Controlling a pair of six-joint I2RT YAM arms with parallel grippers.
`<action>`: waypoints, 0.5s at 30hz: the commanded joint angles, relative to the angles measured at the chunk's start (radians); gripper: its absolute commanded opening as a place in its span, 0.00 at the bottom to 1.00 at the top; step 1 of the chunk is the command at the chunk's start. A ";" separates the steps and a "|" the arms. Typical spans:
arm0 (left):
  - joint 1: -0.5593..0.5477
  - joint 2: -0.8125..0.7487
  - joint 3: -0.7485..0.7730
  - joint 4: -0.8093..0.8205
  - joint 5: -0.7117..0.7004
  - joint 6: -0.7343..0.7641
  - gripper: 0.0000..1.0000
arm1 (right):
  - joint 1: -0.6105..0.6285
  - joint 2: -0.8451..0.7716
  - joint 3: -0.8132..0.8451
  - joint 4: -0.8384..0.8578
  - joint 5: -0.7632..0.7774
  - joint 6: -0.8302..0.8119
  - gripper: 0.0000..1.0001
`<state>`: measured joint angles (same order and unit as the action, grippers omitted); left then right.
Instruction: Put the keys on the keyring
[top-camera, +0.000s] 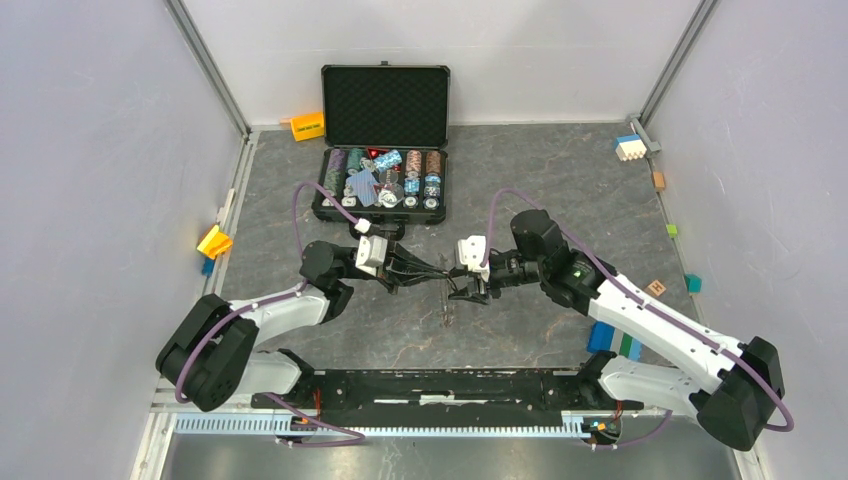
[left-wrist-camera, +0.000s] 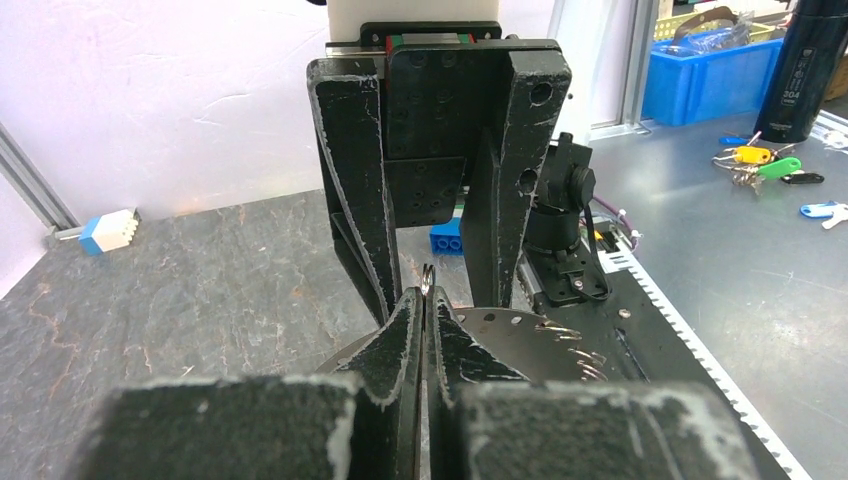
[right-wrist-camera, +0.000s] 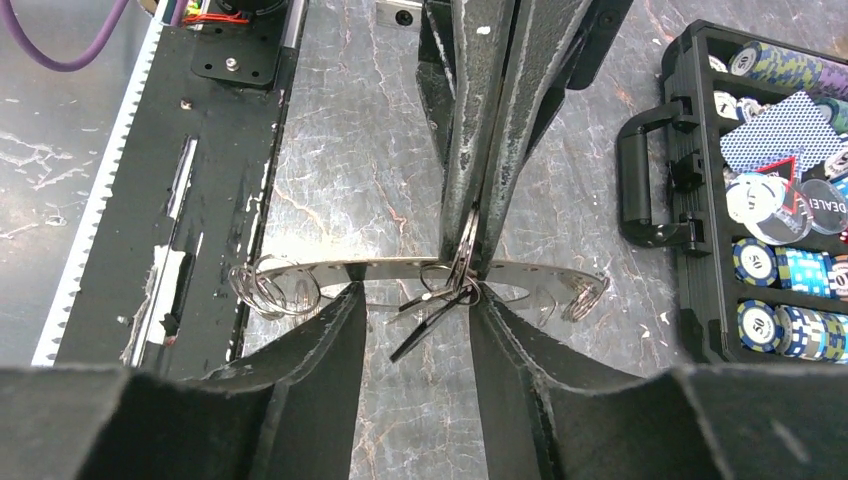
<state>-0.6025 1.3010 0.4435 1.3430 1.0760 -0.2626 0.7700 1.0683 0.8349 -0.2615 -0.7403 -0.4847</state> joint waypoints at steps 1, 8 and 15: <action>-0.004 -0.003 0.000 0.079 -0.036 -0.035 0.02 | -0.005 -0.005 -0.013 0.069 0.004 0.036 0.47; -0.004 -0.002 -0.004 0.080 -0.041 -0.036 0.02 | -0.007 -0.009 -0.017 0.072 0.028 0.039 0.34; -0.003 -0.003 -0.005 0.080 -0.044 -0.037 0.02 | -0.016 -0.038 -0.026 0.049 0.074 0.022 0.17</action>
<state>-0.6025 1.3010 0.4381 1.3460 1.0584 -0.2691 0.7605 1.0645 0.8185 -0.2264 -0.6960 -0.4583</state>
